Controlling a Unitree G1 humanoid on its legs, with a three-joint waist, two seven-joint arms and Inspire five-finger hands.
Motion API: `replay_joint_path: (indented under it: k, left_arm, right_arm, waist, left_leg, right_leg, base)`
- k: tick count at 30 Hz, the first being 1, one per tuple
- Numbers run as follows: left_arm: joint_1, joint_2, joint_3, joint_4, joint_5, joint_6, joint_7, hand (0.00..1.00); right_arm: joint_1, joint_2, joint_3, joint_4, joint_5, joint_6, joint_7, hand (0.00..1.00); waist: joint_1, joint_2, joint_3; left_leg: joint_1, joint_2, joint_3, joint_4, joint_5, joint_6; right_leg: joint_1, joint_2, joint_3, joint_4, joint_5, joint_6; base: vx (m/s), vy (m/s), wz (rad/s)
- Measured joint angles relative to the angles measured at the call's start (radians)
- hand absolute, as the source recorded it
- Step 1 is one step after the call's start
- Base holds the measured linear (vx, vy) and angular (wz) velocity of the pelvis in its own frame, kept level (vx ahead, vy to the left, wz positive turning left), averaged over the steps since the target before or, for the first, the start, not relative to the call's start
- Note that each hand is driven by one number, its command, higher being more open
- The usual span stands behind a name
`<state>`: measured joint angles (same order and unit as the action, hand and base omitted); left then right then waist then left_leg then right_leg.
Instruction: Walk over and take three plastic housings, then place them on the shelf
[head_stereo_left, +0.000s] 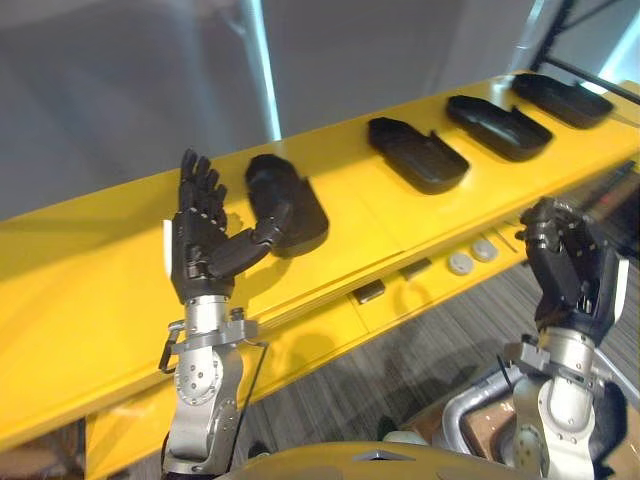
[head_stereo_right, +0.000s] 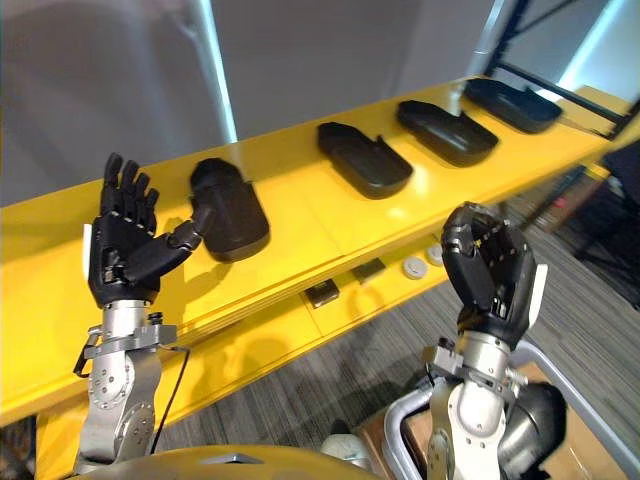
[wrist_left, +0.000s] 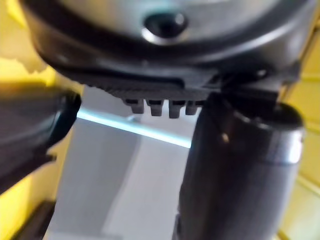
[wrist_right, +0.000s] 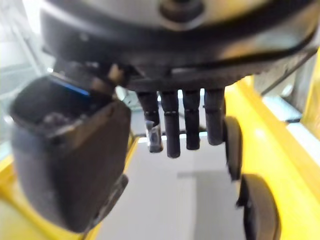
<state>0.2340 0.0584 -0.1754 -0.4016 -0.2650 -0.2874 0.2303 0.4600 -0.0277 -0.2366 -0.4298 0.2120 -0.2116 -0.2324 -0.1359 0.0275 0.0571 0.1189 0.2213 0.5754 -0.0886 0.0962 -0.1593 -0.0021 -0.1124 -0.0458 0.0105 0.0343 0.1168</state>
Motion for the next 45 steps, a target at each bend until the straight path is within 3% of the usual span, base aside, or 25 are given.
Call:
replay_joint_path:
  k: [5, 10, 12, 13, 15, 17, 18, 20, 23, 26, 30, 33, 35, 37, 38, 39, 44, 45]
  left_arm:
    - [-0.009, -0.002, -0.126, 0.000, 0.000, -0.015, 0.007, 1.00]
    - [-0.043, -0.003, -0.193, 0.000, 0.002, -0.013, 0.012, 1.00]
    - [-0.043, -0.002, -0.185, 0.000, 0.006, -0.013, 0.039, 1.00]
    - [-0.040, -0.003, -0.163, 0.000, 0.017, -0.013, 0.079, 1.00]
    - [-0.027, -0.001, -0.128, 0.000, 0.038, -0.013, 0.116, 1.00]
    - [0.010, -0.004, -0.065, -0.012, 0.037, -0.012, 0.150, 1.00]
    - [0.016, -0.004, -0.057, -0.015, 0.037, -0.012, 0.151, 1.00]
    - [0.052, -0.003, -0.001, -0.041, 0.037, -0.013, 0.158, 1.00]
    - [0.063, -0.003, 0.041, -0.070, 0.036, -0.017, 0.153, 1.00]
    - [0.063, -0.003, 0.065, -0.100, 0.033, -0.040, 0.131, 1.00]
    - [0.044, 0.006, 0.054, -0.114, 0.034, -0.067, 0.078, 1.00]
    - [0.047, 0.030, 0.082, -0.114, -0.023, -0.081, 0.065, 1.00]
    - [0.046, 0.018, 0.104, -0.113, -0.037, -0.081, 0.084, 1.00]
    - [0.046, 0.017, 0.106, -0.113, -0.036, -0.084, 0.096, 1.00]
    - [0.043, 0.006, 0.106, -0.113, -0.040, -0.087, 0.092, 1.00]
    - [0.041, -0.003, 0.108, -0.113, -0.042, -0.090, 0.089, 1.00]
    - [0.037, -0.022, 0.112, -0.083, -0.046, -0.111, 0.065, 1.00]
    - [0.037, -0.017, 0.124, -0.055, -0.047, -0.111, 0.064, 1.00]
  right_arm:
    - [0.138, 0.048, -0.010, 0.000, 0.006, 0.006, 0.001, 1.00]
    - [0.186, 0.077, 0.015, 0.000, 0.072, -0.019, 0.057, 1.00]
    - [0.157, 0.067, 0.044, 0.000, 0.071, -0.021, 0.084, 1.00]
    - [0.100, 0.045, 0.074, 0.000, 0.071, -0.022, 0.108, 1.00]
    - [0.029, 0.000, 0.107, 0.004, 0.071, -0.022, 0.128, 1.00]
    - [-0.103, -0.080, 0.133, 0.059, 0.071, -0.039, 0.136, 1.00]
    - [-0.120, -0.084, 0.133, 0.072, 0.071, -0.041, 0.136, 1.00]
    - [-0.206, -0.091, 0.141, 0.158, 0.072, -0.056, 0.115, 1.00]
    - [-0.198, -0.065, 0.171, 0.193, 0.079, -0.059, 0.084, 1.00]
    - [-0.115, -0.014, 0.218, 0.205, 0.093, -0.059, 0.053, 1.00]
    - [0.034, 0.084, 0.148, 0.244, 0.169, -0.089, 0.069, 1.00]
    - [0.101, 0.103, 0.118, 0.243, 0.214, -0.144, 0.118, 1.00]
    - [0.089, 0.097, 0.122, 0.235, 0.276, -0.167, 0.175, 1.00]
    - [0.075, 0.089, 0.134, 0.229, 0.275, -0.168, 0.194, 1.00]
    - [0.052, 0.067, 0.172, 0.227, 0.262, -0.170, 0.196, 1.00]
    - [0.039, 0.061, 0.186, 0.228, 0.260, -0.170, 0.194, 1.00]
    - [-0.078, 0.066, 0.269, 0.341, 0.176, -0.170, 0.128, 1.00]
    - [-0.110, 0.066, 0.268, 0.392, 0.166, -0.170, 0.113, 1.00]
  waist:
    - [-0.060, 0.005, -0.003]
    - [-0.066, 0.009, -0.005]
    - [-0.056, 0.006, -0.005]
    - [-0.021, 0.004, -0.003]
    - [0.022, 0.006, 0.002]
    - [0.064, 0.021, 0.011]
    - [0.070, 0.023, 0.012]
    - [0.110, 0.032, 0.018]
    - [0.133, 0.026, 0.028]
    - [0.135, 0.025, 0.045]
    - [0.126, 0.036, 0.092]
    - [0.132, 0.008, 0.111]
    - [0.122, 0.011, 0.118]
    - [0.128, -0.002, 0.111]
    - [0.135, -0.009, 0.107]
    - [0.137, -0.009, 0.107]
    - [0.164, -0.046, 0.076]
    - [0.165, -0.054, 0.070]
  left_leg:
    - [0.069, 0.022, 0.114, 0.000, -0.033, -0.026]
    - [0.082, 0.044, 0.152, 0.004, -0.041, -0.036]
    - [0.063, 0.043, 0.125, 0.033, -0.059, -0.035]
    - [0.022, 0.036, 0.027, 0.094, -0.122, -0.027]
    - [-0.017, 0.017, -0.098, 0.159, -0.192, -0.011]
    - [-0.076, 0.010, -0.308, 0.298, -0.299, 0.027]
    - [-0.081, 0.009, -0.334, 0.314, -0.309, 0.032]
    - [-0.111, -0.003, -0.470, 0.389, -0.374, 0.039]
    - [-0.108, -0.021, -0.466, 0.401, -0.402, 0.032]
    - [-0.123, -0.042, -0.459, 0.455, -0.429, 0.050]
    - [-0.130, -0.066, -0.448, 0.602, -0.510, 0.089]
    - [-0.125, -0.075, -0.361, 0.662, -0.542, 0.118]
    - [-0.128, -0.047, -0.295, 0.658, -0.530, 0.144]
    - [-0.127, -0.033, -0.268, 0.629, -0.500, 0.140]
    - [-0.126, -0.017, -0.257, 0.594, -0.464, 0.131]
    - [-0.127, -0.009, -0.255, 0.581, -0.448, 0.127]
    - [-0.176, 0.074, -0.267, 0.492, -0.331, 0.039]
    - [-0.184, 0.100, -0.268, 0.485, -0.304, 0.002]
  right_leg:
    - [-0.002, 0.031, 0.091, -0.011, 0.003, 0.000]
    - [-0.019, 0.062, 0.130, -0.009, 0.005, 0.002]
    - [-0.035, 0.069, 0.145, -0.001, 0.005, 0.002]
    - [-0.071, 0.074, 0.185, 0.012, 0.007, 0.003]
    - [-0.090, 0.080, 0.229, 0.010, 0.014, 0.009]
    - [-0.092, 0.096, 0.269, 0.009, 0.021, 0.006]
    - [-0.092, 0.099, 0.273, 0.009, 0.022, 0.005]
    - [-0.096, 0.108, 0.307, 0.006, 0.032, 0.009]
    - [-0.100, 0.094, 0.325, 0.010, 0.035, 0.015]
    - [-0.142, 0.083, 0.322, 0.094, 0.024, 0.020]
    - [-0.178, 0.078, 0.326, 0.254, -0.011, 0.024]
    - [-0.182, 0.036, 0.265, 0.236, -0.011, 0.023]
    - [-0.202, -0.001, 0.162, 0.256, -0.021, 0.004]
    - [-0.206, -0.023, 0.098, 0.348, -0.037, -0.014]
    - [-0.194, -0.060, 0.054, 0.451, -0.064, -0.049]
    - [-0.182, -0.078, 0.040, 0.487, -0.076, -0.064]
    - [-0.071, -0.226, 0.028, 0.553, -0.082, -0.086]
    - [-0.046, -0.248, 0.034, 0.499, -0.081, -0.085]
  base:
    - [0.05, -0.006, -0.68]
    - [0.02, -0.024, -0.25]
    - [0.00, -0.024, -0.23]
    - [-0.01, 0.005, -0.57]
    - [-0.02, 0.031, -0.72]
    - [0.01, 0.071, -0.56]
    - [0.01, 0.104, -0.51]
    - [0.00, 0.149, -0.43]
    - [-0.01, 0.158, -0.21]
    - [-0.03, 0.138, -0.15]
    - [-0.11, 0.153, -0.26]
    - [-0.25, 0.148, -0.77]
    - [-0.33, 0.096, -0.83]
    - [-0.11, -0.025, -0.46]
    - [-0.05, -0.101, -0.38]
    - [-0.04, -0.175, -0.31]
    - [-0.03, -0.322, -0.16]
    - [-0.05, -0.518, -0.37]
